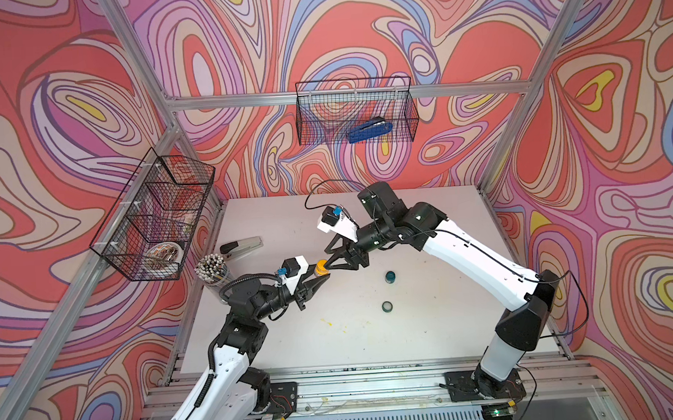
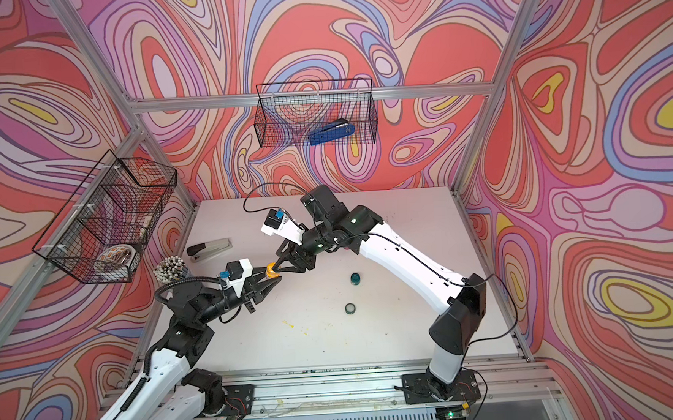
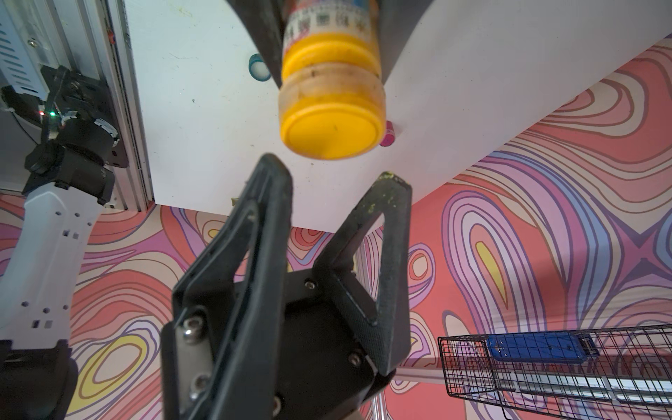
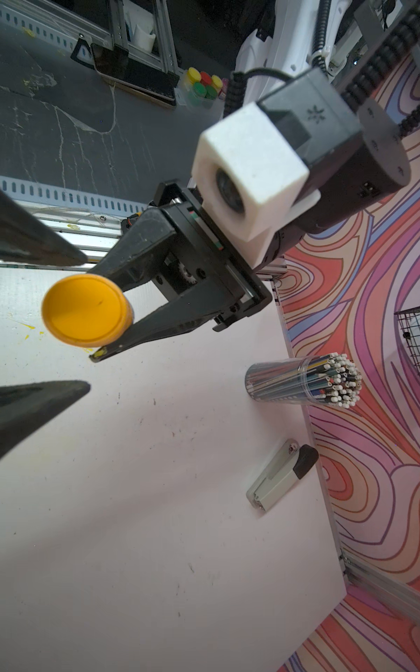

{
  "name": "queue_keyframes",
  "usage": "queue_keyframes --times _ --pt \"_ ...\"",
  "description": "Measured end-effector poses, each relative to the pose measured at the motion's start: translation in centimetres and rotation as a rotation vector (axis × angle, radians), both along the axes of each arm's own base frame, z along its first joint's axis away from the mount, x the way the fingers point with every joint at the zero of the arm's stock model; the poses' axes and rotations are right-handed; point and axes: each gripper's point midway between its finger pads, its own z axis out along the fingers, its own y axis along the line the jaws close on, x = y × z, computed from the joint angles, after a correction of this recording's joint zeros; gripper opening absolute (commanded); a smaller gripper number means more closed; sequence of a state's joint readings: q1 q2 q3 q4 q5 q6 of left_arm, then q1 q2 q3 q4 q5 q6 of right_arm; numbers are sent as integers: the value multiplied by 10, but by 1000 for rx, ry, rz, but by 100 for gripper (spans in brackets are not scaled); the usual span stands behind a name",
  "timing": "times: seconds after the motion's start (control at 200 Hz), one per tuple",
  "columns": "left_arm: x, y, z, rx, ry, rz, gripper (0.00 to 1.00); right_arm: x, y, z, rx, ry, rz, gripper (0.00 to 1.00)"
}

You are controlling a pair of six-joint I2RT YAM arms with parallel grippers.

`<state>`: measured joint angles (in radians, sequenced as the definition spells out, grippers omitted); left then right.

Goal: Close the paint jar lid
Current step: Screw the lid onto the paint jar.

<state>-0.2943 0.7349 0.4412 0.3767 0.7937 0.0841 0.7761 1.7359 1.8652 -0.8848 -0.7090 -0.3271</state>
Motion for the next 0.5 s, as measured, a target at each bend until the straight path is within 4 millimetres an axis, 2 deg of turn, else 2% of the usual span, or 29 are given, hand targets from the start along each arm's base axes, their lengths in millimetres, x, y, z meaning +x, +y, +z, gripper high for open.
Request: queue_keyframes --times 0.29,0.501 --pt "0 0 0 0 0 1 25 -10 8 4 -2 -12 31 50" --pt "0 0 0 0 0 1 25 -3 8 1 -18 -31 -2 52"
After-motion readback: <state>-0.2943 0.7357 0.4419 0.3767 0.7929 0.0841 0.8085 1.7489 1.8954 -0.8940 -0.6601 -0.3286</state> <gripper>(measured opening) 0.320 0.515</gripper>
